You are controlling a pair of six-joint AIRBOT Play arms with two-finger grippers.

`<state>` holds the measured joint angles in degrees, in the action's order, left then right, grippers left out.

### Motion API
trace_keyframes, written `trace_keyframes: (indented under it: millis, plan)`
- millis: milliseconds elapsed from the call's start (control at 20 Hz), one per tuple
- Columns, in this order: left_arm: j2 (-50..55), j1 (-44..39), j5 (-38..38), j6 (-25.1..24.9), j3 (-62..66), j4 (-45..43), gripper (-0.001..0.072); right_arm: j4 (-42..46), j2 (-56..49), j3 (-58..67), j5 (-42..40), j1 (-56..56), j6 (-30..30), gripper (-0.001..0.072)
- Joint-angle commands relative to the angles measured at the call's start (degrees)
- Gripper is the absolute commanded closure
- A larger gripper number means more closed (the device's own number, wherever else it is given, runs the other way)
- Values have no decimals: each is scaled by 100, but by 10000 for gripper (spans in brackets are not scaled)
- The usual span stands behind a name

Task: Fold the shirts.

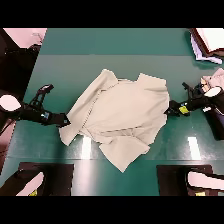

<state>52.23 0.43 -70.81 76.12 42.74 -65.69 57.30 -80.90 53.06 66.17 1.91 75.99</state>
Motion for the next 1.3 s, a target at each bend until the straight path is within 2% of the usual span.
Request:
trace_keyframes:
  millis: [0, 150, 350, 400, 650, 750, 850, 1150, 1200, 1250]
  plan:
    - [-2, 2, 212, 7, 400, -348, -3, 173, -37, 385, 284, -33, 0, 697]
    - [411, -9, 636, -175, 1346, -157, -2, 278, -37, 568, 422, -33, 0, 697]
    - [2085, -63, 601, -879, 3099, 938, -2, 275, -37, 579, 452, -33, 0, 697]
    - [2573, -188, 599, -911, 3574, 951, -2, 273, -37, 579, 455, -37, 2, 697]
    - [4905, -979, 984, -841, 5606, 813, -2, 267, -37, 579, 649, -37, 2, 697]
    - [5534, -1145, 1086, -557, 6074, 356, -3, 267, -37, 579, 741, -39, 2, 696]
    - [5921, -1222, 1156, -251, 6304, -201, -3, 260, -37, 579, 752, -74, 2, 697]
    - [6262, -1222, 1316, -197, 6325, -273, -1, 243, -37, 579, 592, -509, 4, 697]
    - [6266, -1222, 1322, -197, 6325, -280, 35, 243, -37, 581, 557, -575, 2, 697]
    - [6260, -1222, 1335, -201, 6347, -284, 251, 243, -37, 581, 540, -608, 2, 696]
